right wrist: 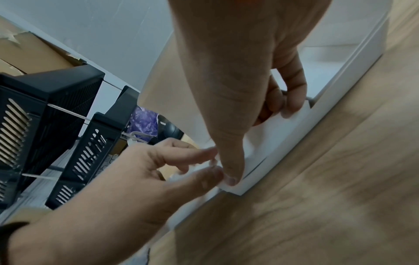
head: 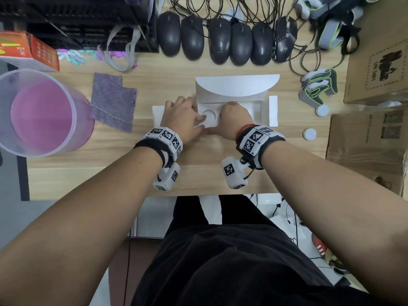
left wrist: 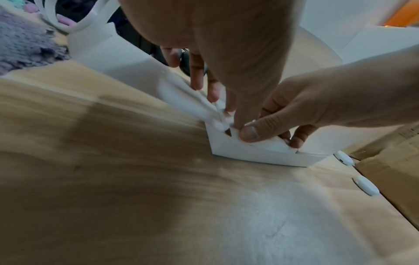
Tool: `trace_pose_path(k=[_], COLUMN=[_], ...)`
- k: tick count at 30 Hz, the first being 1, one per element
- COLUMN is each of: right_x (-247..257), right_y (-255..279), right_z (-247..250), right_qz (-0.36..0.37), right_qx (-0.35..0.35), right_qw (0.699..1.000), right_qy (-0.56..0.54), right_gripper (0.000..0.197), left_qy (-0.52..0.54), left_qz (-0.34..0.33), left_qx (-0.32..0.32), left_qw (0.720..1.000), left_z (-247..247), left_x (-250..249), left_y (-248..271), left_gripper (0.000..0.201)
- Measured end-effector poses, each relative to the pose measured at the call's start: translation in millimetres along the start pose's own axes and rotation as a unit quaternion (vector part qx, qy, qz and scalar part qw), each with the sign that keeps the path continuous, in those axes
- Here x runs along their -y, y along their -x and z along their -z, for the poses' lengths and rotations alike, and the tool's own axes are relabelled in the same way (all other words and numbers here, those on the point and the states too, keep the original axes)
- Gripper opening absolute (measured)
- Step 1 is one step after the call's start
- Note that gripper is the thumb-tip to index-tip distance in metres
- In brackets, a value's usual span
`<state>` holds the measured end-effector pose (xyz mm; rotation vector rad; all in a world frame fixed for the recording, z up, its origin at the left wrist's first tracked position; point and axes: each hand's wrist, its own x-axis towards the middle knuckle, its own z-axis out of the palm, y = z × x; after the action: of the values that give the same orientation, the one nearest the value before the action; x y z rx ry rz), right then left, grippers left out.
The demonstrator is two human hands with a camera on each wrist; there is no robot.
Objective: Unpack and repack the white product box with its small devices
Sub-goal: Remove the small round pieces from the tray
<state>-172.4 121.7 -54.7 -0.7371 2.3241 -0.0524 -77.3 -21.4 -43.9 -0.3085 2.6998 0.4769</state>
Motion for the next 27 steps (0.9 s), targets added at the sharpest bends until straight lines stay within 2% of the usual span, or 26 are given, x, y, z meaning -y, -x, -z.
trace_pose_path(k=[4, 7, 12, 15, 18, 22, 23, 25, 27], right_x=[-7, -9, -8, -11, -12, -17, -20, -27, -35], right_y=[5, 4, 5, 4, 2, -1, -2, -4, -6], right_z=[0, 1, 4, 5, 9, 16, 20, 29, 43], right_qz=[0.016, 0.02, 0.021, 0.025, 0.034, 0.028, 0.015, -0.006, -0.025], right_qx=[-0.011, -0.006, 0.002, 0.011, 0.019, 0.027, 0.012, -0.067, -0.132], right_qw=[1.0, 1.0, 1.0, 0.999, 0.999, 0.997, 0.992, 0.97, 0.959], right_qy=[0.006, -0.007, -0.023, -0.026, -0.018, -0.072, -0.127, -0.235, -0.249], right_gripper=[0.081, 0.073, 0.072, 0.06, 0.043, 0.037, 0.037, 0.037, 0.039], left_qy=[0.083, 0.109, 0.062, 0.054, 0.039, 0.014, 0.019, 0.03, 0.045], left_qz=[0.007, 0.016, 0.036, 0.042, 0.002, -0.034, -0.037, -0.043, -0.034], left_qx=[0.007, 0.011, 0.035, 0.035, 0.036, 0.037, 0.041, 0.044, 0.033], left_qw=[0.996, 0.994, 0.997, 0.997, 0.999, 0.999, 0.998, 0.998, 0.998], left_z=[3, 6, 6, -2, -13, -12, -10, -5, -2], left_x=[3, 1, -5, -6, -8, -6, -6, -7, -9], left_y=[0, -1, -11, -16, -20, -22, -21, -20, -19], left_gripper=[0.045, 0.044, 0.038, 0.033, 0.022, 0.018, 0.018, 0.027, 0.046])
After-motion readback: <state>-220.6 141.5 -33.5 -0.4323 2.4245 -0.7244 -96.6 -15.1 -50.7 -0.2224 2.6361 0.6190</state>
